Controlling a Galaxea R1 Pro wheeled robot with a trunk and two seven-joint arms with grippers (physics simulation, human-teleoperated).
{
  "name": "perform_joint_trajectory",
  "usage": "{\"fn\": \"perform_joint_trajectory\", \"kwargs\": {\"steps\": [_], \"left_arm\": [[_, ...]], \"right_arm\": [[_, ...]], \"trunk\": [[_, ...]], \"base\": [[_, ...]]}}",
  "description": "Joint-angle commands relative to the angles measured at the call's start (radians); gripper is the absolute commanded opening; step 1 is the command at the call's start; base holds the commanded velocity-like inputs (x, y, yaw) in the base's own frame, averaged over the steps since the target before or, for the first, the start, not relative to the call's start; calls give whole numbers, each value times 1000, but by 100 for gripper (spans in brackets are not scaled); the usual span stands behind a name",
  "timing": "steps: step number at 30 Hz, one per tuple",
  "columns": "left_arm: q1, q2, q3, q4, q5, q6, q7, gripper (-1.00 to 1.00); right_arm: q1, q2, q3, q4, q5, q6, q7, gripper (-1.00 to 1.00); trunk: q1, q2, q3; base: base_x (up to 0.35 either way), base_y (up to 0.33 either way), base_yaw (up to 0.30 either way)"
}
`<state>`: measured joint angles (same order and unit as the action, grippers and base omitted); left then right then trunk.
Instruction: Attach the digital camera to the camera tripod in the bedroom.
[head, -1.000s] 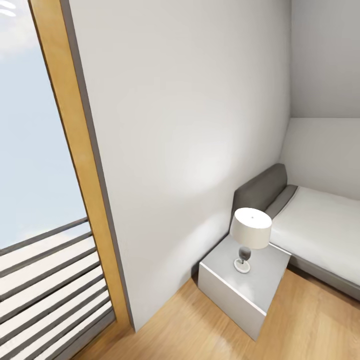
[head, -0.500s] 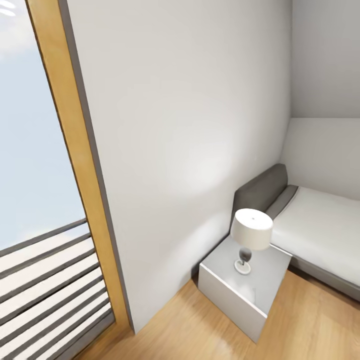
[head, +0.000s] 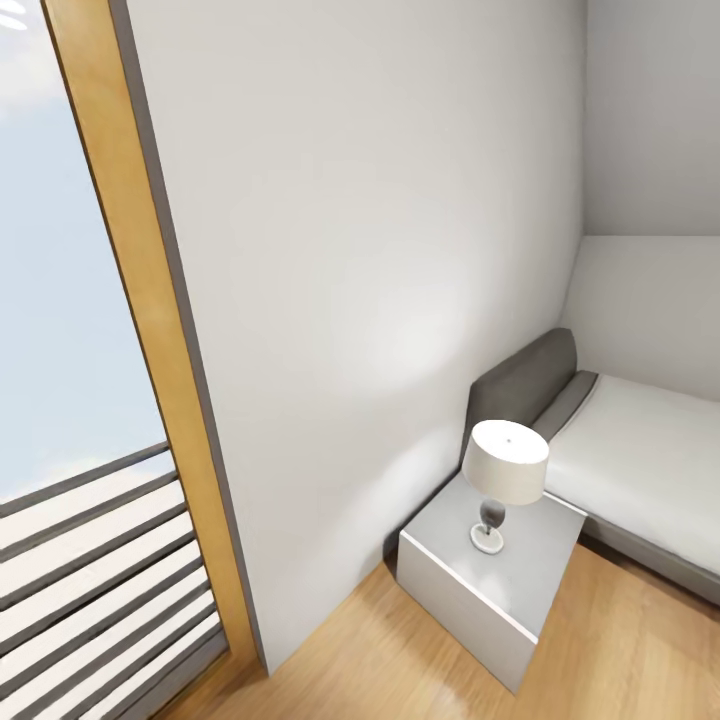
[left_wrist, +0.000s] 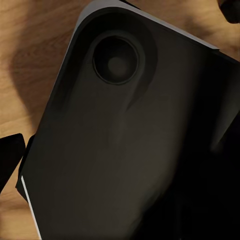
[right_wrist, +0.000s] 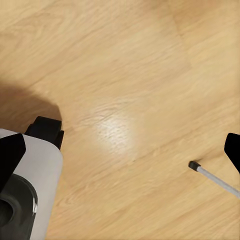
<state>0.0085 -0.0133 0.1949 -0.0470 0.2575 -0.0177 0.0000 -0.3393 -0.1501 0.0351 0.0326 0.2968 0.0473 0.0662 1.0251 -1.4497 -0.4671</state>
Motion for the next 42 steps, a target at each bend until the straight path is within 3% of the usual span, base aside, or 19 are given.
{"fn": "perform_joint_trajectory", "kwargs": {"steps": [1,30,42], "left_arm": [[1,0,5,-2,4,-1,0,100],[1,-1,6,-2,4,-1,0,100],[1,0,6,-2,3,-1,0,100]], "right_arm": [[-1,0,3,1,4,2,3,100],[-1,2,3,1,4,3,3,100],[-1,3,3,1,4,3,3,100]], "trunk": [[0,0,-1],[0,0,-1],[0,0,-1]], "base": [[4,0,0],[3,83,0],[75,196,0]]}}
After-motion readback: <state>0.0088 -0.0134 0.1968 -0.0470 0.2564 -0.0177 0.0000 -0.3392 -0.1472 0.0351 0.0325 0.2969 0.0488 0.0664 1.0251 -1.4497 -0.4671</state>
